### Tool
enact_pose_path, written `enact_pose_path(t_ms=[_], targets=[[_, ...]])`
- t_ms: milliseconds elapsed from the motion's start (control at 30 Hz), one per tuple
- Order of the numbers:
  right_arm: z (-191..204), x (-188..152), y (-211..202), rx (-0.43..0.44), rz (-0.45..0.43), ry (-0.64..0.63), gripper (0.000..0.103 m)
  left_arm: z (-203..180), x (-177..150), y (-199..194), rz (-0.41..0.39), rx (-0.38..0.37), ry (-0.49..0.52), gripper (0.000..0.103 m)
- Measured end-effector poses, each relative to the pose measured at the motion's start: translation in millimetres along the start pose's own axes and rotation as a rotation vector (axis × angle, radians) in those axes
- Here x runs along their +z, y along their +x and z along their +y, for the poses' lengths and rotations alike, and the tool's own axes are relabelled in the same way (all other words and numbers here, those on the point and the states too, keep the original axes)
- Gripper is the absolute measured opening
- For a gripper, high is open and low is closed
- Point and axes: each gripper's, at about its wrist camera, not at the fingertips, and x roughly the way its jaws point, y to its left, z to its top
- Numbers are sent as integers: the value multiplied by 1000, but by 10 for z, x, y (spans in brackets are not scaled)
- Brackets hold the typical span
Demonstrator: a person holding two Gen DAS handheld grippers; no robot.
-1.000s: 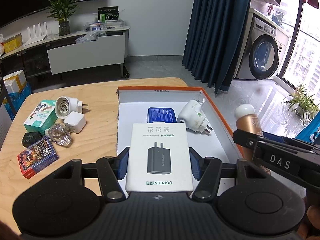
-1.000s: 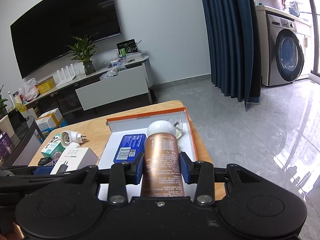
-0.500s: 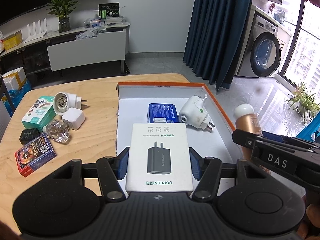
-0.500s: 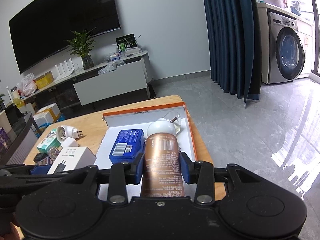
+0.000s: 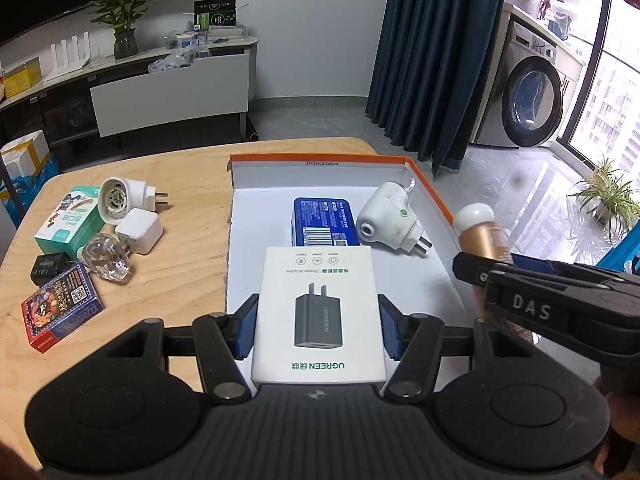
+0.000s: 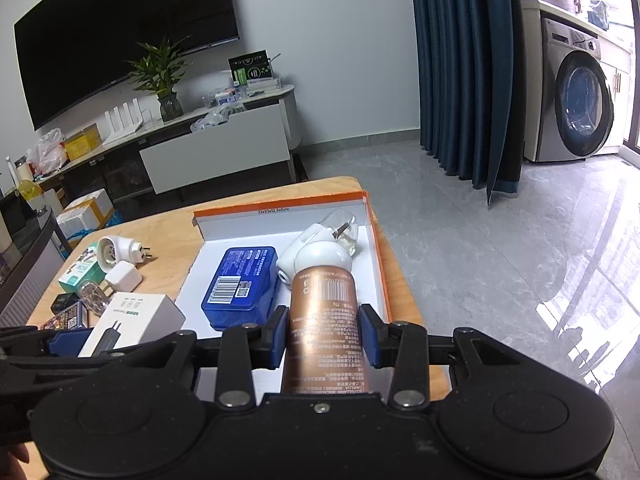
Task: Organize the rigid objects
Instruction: 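Lower the bronze tube into the box with the right tool while the left releases the charger box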
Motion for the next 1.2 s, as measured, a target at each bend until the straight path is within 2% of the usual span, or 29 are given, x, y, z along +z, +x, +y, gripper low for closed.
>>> enact_pose_path(t_ms=[567, 633, 667, 700, 1000, 1033, 1100, 1200], targets=[[-32, 8, 286, -45, 64, -35, 47, -19, 23, 147, 21, 6, 8, 60], [-35, 17, 317, -51, 67, -40, 51, -30, 29, 171, 29, 1, 12, 60], [-42, 23, 314, -43, 64, -34, 56, -38, 27, 184, 32, 1, 16, 60], [-53, 18, 301, -34, 52, -23, 67, -41, 25, 195, 33, 2, 17, 60], [-149, 39, 80, -41, -33, 19, 75, -102, 17, 327, 70, -28, 22, 60], [-153, 38, 46, -42, -41, 20, 75, -122, 17, 332, 74, -38, 28, 61], [-150, 57, -2, -49, -55, 15, 78, -150, 11, 320, 76, -42, 29, 77], [-141, 63, -61, -52, -63, 8, 78, -149, 7, 259, 64, -42, 25, 79]])
